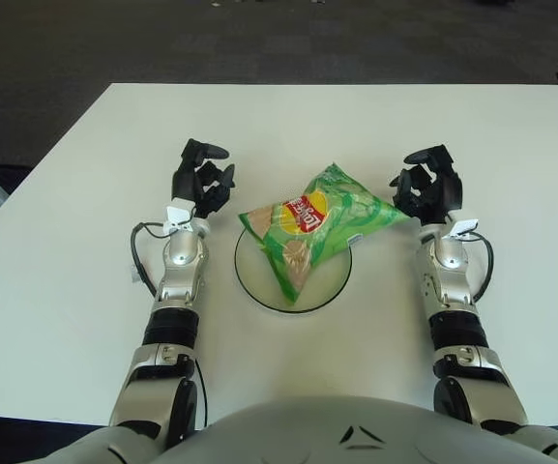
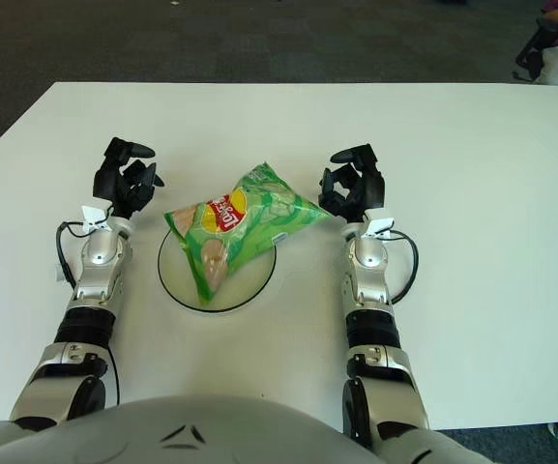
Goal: Put the snack into the plate.
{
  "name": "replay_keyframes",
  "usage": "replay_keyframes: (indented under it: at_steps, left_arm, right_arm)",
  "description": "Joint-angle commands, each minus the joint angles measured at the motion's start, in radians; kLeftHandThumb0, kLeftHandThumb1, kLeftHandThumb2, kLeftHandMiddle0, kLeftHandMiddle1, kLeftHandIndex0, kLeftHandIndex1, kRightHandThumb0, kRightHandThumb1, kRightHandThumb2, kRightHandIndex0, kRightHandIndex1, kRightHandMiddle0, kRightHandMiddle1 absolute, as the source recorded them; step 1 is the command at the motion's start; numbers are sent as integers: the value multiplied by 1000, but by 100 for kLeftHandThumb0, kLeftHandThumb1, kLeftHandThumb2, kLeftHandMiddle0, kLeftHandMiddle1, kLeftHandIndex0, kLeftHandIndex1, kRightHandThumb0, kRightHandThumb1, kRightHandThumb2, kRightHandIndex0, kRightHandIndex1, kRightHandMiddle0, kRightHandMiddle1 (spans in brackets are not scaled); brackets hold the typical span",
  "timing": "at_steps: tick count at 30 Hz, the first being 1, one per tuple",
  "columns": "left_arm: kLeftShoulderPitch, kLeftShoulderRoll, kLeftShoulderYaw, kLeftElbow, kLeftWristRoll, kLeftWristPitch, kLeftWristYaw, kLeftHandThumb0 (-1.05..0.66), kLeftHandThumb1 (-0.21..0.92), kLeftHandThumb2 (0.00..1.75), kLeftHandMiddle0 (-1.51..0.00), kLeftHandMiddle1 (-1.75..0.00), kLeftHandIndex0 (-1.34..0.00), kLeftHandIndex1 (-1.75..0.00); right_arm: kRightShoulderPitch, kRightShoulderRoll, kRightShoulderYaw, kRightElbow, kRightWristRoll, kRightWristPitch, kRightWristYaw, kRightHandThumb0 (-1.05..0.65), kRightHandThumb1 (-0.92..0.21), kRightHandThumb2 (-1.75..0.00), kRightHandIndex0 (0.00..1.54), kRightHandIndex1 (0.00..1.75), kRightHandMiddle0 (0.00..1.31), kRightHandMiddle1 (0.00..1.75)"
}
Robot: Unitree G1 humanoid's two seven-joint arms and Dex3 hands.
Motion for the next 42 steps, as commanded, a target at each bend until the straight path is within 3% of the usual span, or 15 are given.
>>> replay_keyframes:
  at_steps: [1, 23, 26, 29, 42]
  left_arm:
    - [21, 8, -5, -28, -4, 26, -15, -36, 92, 33, -77, -168, -40, -155]
    - [51, -1, -20, -90, -10, 85, -29, -36, 92, 33, -80, -170, -40, -155]
    - [58, -5, -23, -101, -9, 95, -29, -36, 92, 33, -80, -170, -40, -155]
    - [66, -10, -27, -116, -6, 105, -27, -36, 92, 33, -80, -170, -40, -155]
    - [80, -18, -34, -146, -4, 127, -23, -36, 92, 34, -82, -171, -40, -155]
  right_arm:
    - [19, 1, 8, -44, 4, 27, 11, -1, -41, -121, 59, 169, 31, 174]
    - [44, 19, 1, -126, 50, 153, 31, -1, -40, -122, 60, 170, 31, 175]
    - [44, 19, -1, -129, 51, 160, 32, -25, -66, -86, 72, 171, 29, 175]
    - [47, 18, -4, -133, 52, 166, 33, -32, -76, -73, 76, 172, 28, 175]
    - [45, 10, -19, -131, 62, 167, 45, -36, -83, -64, 79, 175, 26, 175]
